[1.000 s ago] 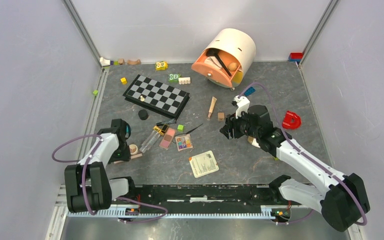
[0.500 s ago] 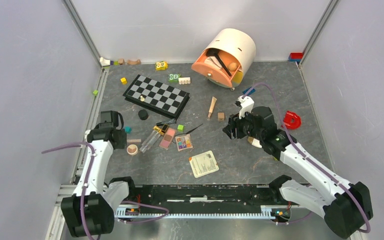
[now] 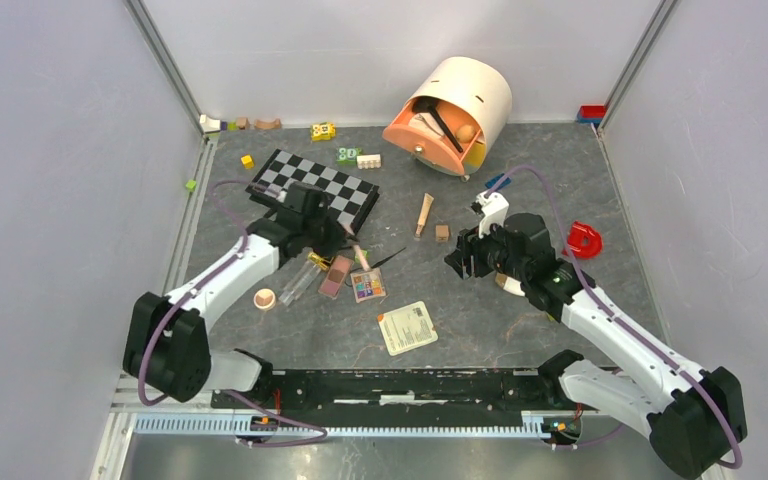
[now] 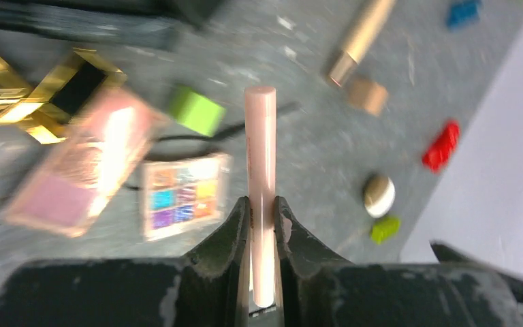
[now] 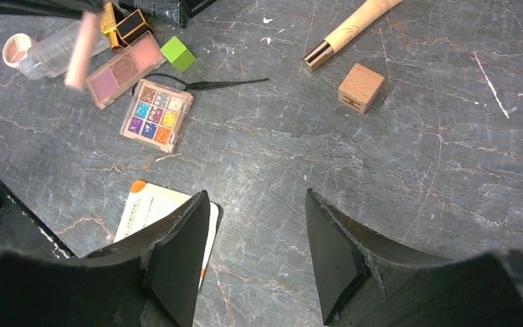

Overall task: Organize the makeup
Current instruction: Pick up the makeup tool from the center of the board, then place the makeup tool in the drawer.

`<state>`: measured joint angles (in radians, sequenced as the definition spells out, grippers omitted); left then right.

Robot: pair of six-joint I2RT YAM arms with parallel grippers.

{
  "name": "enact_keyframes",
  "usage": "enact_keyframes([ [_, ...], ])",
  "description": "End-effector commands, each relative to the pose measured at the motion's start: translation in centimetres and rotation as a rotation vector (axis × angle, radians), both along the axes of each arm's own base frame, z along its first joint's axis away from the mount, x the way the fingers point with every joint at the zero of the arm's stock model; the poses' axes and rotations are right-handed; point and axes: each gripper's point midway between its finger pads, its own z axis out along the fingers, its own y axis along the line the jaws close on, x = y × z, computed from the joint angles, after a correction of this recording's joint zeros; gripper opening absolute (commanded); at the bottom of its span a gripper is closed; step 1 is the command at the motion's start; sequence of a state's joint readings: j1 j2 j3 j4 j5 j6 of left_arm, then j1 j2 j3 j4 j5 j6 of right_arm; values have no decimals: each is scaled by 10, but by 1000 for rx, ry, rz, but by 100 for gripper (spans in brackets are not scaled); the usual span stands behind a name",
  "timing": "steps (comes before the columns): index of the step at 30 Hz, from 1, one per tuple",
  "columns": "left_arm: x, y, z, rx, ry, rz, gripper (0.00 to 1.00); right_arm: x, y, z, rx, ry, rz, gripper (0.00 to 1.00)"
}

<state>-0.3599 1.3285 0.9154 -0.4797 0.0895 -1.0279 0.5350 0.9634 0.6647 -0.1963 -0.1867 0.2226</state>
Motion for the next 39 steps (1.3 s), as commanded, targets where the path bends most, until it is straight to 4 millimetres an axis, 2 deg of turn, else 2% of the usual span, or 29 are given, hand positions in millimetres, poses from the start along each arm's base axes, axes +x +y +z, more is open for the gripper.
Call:
enact_keyframes([
  [1, 10, -79, 35, -137, -243, -315, 2, 2, 7, 21, 43, -66, 27, 61],
  [3, 5, -104, 40, -174, -300, -424, 2, 1, 5, 25, 56, -82, 19, 61],
  [7, -11, -138, 54, -212, -449, -606, 2, -2, 4, 32, 103, -121, 6, 62],
  [14, -40, -167, 79, -245, -698, -803, 2, -8, 4, 45, 199, -166, -11, 64],
  [15, -43, -170, 82, -243, -721, -824, 2, -7, 5, 52, 224, -194, -11, 64],
  [21, -58, -181, 94, -194, -880, -928, 2, -9, 2, 66, 267, -253, -20, 64],
  [29, -42, -174, 104, -55, -1016, -791, 2, -11, -3, 77, 299, -308, -42, 65],
  [32, -46, -174, 113, -54, -1104, -801, 2, -13, -2, 78, 326, -317, -34, 66],
  [35, -47, -170, 123, -66, -1159, -762, 2, -18, 3, 77, 357, -323, -1, 66],
  [39, -54, -174, 137, -130, -1200, -770, 2, -34, 21, 77, 406, -339, 139, 67],
])
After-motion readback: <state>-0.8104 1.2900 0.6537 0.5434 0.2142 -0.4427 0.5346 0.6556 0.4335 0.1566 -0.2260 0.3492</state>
